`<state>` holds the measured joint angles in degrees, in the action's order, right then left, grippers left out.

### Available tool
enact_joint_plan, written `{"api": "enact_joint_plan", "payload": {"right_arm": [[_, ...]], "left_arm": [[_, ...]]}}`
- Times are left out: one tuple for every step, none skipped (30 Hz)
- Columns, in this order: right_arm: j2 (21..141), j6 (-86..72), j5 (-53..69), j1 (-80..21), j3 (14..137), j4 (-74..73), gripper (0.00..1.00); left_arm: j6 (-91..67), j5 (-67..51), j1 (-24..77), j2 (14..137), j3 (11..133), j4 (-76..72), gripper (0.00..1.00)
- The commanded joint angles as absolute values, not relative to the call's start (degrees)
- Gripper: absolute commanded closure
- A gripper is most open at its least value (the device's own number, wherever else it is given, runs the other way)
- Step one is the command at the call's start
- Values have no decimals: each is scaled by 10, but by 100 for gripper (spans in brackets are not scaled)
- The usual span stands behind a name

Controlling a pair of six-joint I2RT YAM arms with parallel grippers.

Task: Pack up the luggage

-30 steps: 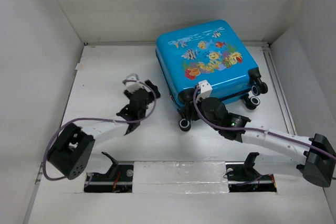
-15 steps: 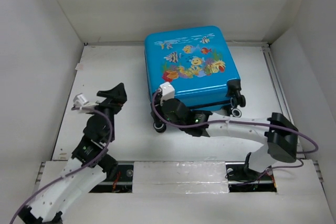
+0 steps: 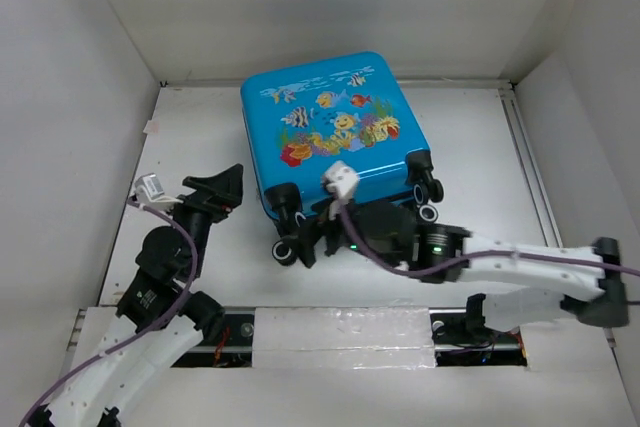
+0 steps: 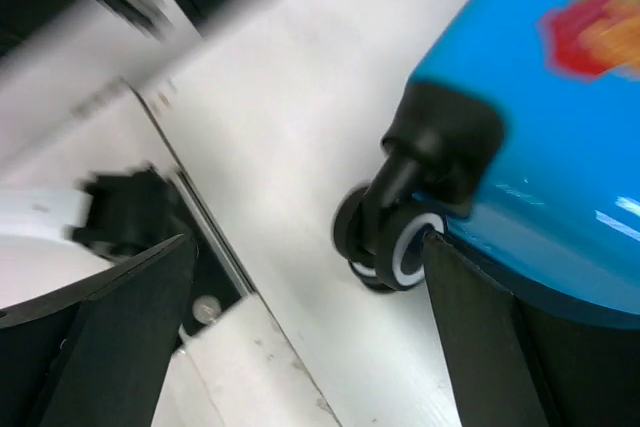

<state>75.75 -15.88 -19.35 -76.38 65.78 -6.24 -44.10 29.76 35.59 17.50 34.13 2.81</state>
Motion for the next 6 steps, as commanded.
{"api": "enact_joint_plan", "payload": {"right_arm": [[641, -150, -243, -768, 611, -61, 0], [591, -162, -250, -768, 577, -76, 0], [567, -169, -256, -768, 577, -82, 0], [544, -169, -256, -768, 542, -87, 0], [504, -186, -263, -768, 524, -93, 0], [486, -194, -263, -768, 509, -93, 0]], "left_arm": [[-414, 221, 359, 191, 349, 18, 1], [-409, 204, 359, 196, 338, 5, 1], [-402, 196, 359, 196, 332, 4, 1], [-402, 196, 359, 196, 325, -2, 1], [-402, 191, 359, 196, 319, -9, 1], [-402, 186, 359, 196, 311, -9, 1]]}}
